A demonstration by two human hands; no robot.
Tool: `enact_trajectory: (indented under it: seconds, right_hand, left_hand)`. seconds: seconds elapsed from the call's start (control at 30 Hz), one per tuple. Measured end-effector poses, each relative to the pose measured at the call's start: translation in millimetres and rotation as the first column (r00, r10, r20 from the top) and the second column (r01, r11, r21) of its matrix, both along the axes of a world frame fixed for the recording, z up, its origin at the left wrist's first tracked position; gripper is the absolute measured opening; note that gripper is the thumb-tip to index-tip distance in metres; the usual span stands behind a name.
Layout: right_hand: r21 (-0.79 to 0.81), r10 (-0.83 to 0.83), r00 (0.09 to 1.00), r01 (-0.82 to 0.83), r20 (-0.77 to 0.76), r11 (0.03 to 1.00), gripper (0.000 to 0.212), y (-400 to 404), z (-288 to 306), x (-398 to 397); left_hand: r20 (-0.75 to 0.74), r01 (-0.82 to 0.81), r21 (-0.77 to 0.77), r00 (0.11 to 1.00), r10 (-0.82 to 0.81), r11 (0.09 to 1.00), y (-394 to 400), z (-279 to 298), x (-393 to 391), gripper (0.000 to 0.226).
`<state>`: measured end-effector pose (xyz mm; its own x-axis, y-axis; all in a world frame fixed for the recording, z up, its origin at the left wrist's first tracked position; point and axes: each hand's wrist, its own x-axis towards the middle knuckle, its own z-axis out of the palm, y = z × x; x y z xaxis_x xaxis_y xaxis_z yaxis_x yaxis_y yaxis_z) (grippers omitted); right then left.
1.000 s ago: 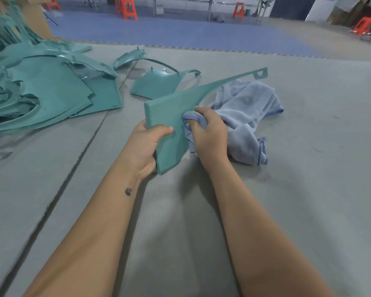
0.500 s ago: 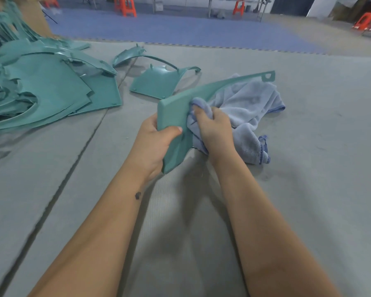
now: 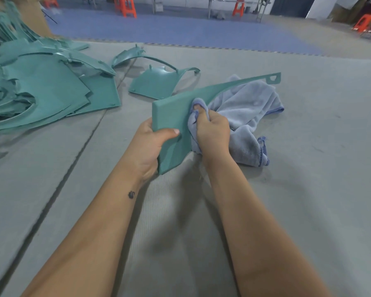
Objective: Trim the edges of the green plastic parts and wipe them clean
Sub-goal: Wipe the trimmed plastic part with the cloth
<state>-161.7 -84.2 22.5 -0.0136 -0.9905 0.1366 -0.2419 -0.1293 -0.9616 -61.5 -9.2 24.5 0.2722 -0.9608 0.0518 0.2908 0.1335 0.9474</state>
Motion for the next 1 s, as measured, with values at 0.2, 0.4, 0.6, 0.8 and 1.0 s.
enact_trajectory:
  seconds: [0.2,0.4,0.6,0.8,1.0]
  right_hand:
    - [0.151,-0.046,0.940,-0.007,0.339,0.988,0.039,5,3,-1]
    - [0.045,-0.214,0.821,0.224,0.529,0.973,0.032,10,10,-9]
    - [-0.362,0.054,0.988,0.003,0.146,0.932,0.021,30,7,10]
    - [-0.414,0.128,0.987,-0.078,0.093,0.907,0.030,36,18,7]
    - [-0.365,0.057,0.992,-0.012,0.111,0.931,0.035,27,33,-16]
  left_hand:
    - [0.010,-0.037,-0.008,0.999,0.037,0.999,-1,1,-4,0.029]
    - [-0.123,-0.132,-0.054,0.985,0.124,0.990,-3,2,4,0.028]
    - [-0.085,-0.069,-0.139,0.995,0.058,0.988,-3,2,-8,0.041]
    - [-0.179,-0.256,-0.104,0.955,0.236,0.961,-3,7,14,0.039]
    - [-0.117,-0.301,-0.087,0.950,0.290,0.950,-3,6,19,0.045]
